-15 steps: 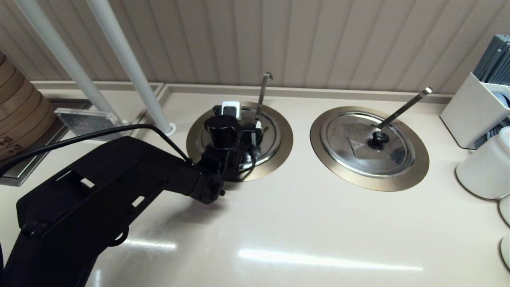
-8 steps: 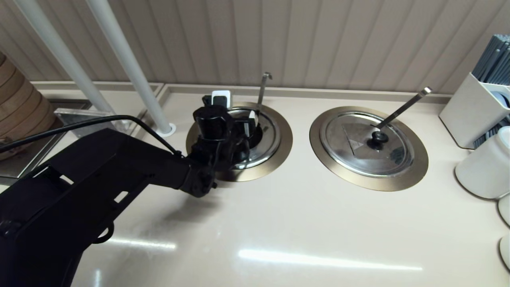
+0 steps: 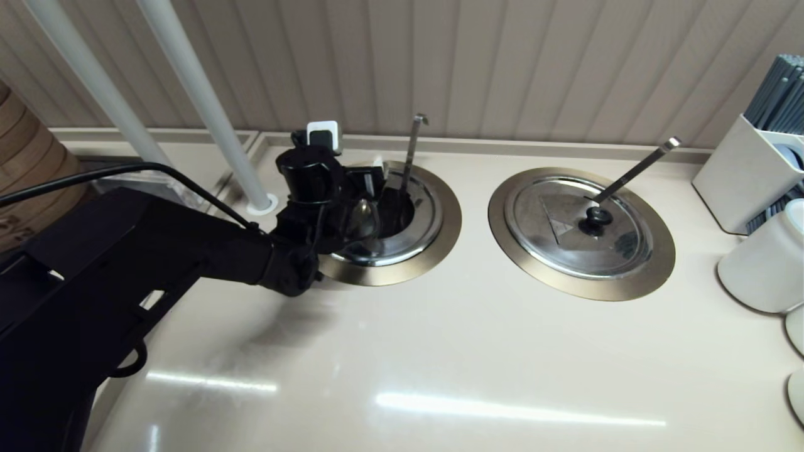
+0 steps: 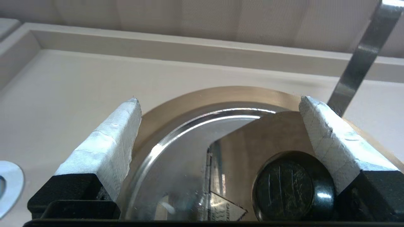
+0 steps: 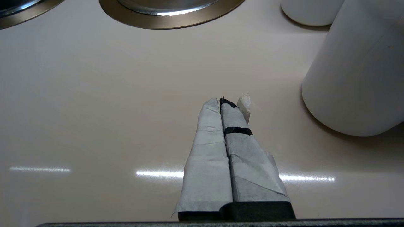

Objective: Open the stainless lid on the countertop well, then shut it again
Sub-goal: Open the lid

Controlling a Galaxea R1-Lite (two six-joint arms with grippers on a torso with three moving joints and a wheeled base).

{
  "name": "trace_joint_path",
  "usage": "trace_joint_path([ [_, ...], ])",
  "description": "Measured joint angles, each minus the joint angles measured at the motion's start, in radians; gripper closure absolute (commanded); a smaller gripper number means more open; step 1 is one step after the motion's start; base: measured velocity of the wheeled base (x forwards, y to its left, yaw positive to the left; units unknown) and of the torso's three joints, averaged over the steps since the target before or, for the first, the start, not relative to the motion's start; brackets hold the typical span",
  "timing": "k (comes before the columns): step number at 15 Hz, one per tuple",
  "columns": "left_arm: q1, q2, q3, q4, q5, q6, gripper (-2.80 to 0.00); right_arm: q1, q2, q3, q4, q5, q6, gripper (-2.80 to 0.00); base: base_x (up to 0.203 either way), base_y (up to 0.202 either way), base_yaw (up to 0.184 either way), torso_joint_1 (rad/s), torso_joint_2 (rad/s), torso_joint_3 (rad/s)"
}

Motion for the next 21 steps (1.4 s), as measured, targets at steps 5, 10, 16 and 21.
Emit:
trace_joint_path([
  [5,0.037,-0.022,0.002,0.004,-0.017,0.001,-2.8,0.0,0.0,0.0,0.0,0.0,0.0,0.0,0.0,0.0,0.0,0.0,0.0,0.0],
  [10,0.066,-0.04,0.004,0.014,-0.019,0.004,-2.8,0.0,0.0,0.0,0.0,0.0,0.0,0.0,0.0,0.0,0.0,0.0,0.0,0.0],
  [16,0.104,-0.073,0.013,0.019,-0.038,0.005,-2.8,0.0,0.0,0.0,0.0,0.001,0.0,0.0,0.0,0.0,0.0,0.0,0.0,0.0],
  [21,0.127,-0.111,0.001,0.016,-0.046,0.002,-2.8,0.0,0.0,0.0,0.0,0.0,0.0,0.0,0.0,0.0,0.0,0.0,0.0,0.0],
])
